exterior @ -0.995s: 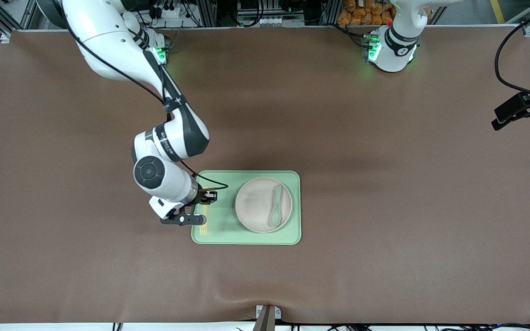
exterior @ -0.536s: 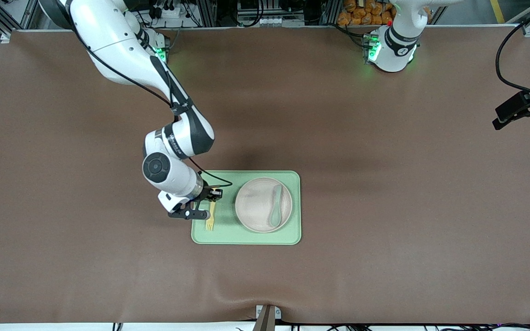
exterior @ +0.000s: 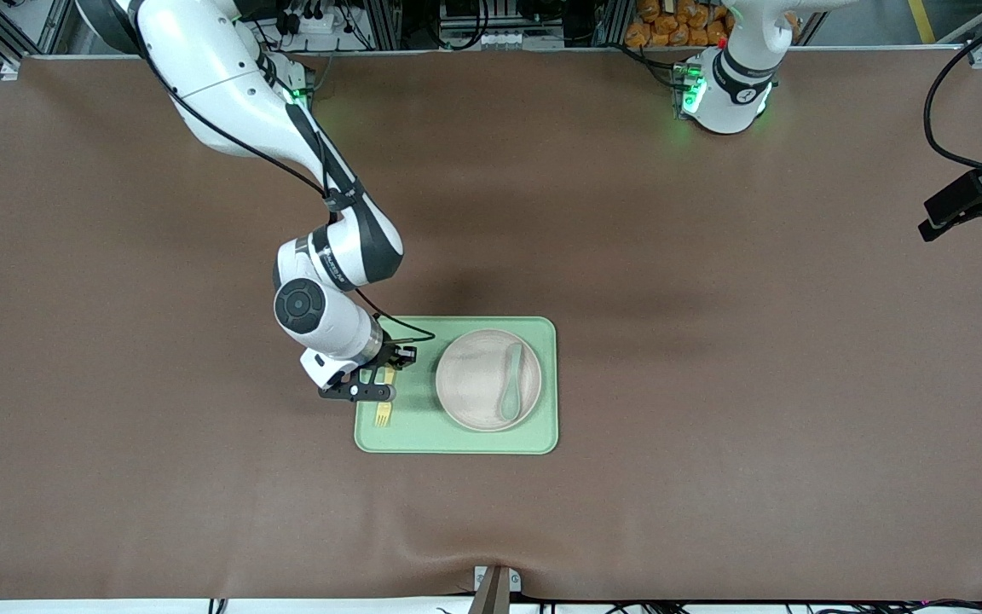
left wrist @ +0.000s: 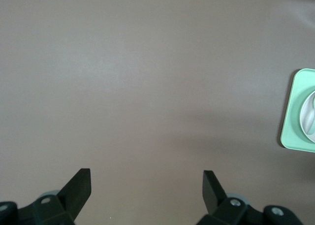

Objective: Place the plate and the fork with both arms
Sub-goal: 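Lift the fork with the right gripper and set it beside the plate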

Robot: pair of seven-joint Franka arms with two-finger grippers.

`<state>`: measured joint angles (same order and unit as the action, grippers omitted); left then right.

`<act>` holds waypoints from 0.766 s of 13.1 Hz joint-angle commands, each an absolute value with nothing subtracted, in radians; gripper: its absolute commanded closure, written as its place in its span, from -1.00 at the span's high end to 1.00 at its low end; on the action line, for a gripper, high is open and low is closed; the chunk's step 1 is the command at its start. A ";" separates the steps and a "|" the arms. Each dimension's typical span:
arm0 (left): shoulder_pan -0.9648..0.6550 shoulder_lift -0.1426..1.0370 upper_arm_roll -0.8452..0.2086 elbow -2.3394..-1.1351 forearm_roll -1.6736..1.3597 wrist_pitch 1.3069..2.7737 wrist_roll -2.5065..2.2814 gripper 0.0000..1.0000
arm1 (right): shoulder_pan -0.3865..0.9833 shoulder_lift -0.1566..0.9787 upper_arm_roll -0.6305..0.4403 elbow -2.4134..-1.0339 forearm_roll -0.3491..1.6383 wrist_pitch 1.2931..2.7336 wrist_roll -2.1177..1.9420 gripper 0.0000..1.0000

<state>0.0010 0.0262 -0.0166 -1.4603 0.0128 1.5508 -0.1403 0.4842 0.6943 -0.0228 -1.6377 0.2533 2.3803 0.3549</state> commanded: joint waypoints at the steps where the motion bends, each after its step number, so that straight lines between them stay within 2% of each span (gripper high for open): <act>1: 0.003 0.012 -0.015 -1.457 0.012 1.543 -0.124 1.00 | 0.474 0.681 -0.020 -1.648 0.272 2.385 0.348 -1.00; 6: 0.003 0.017 -0.017 -1.457 0.012 1.568 -0.124 1.00 | 0.466 0.635 -0.028 -1.641 0.261 2.367 0.288 -0.97; 7: 0.002 0.017 -0.017 -1.457 0.011 1.568 -0.124 1.00 | 0.456 0.609 -0.029 -1.641 0.261 2.330 0.288 -0.51; 8: 0.002 0.017 -0.017 -1.457 0.006 1.569 -0.124 1.00 | 0.442 0.582 -0.034 -1.640 0.259 2.286 0.288 0.54; 9: 0.003 0.015 -0.015 -1.457 -0.011 1.569 -0.127 1.00 | 0.430 0.549 -0.034 -1.640 0.256 2.257 0.288 1.00; 10: 0.005 0.015 -0.015 -1.457 -0.020 1.569 -0.127 1.00 | 0.417 0.520 -0.034 -1.640 0.256 2.228 0.287 1.00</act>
<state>0.0006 0.0262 -0.0169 -1.4574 0.0036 1.5649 -0.1403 0.4513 0.6027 -0.0428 -1.6152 0.2527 2.2872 0.3073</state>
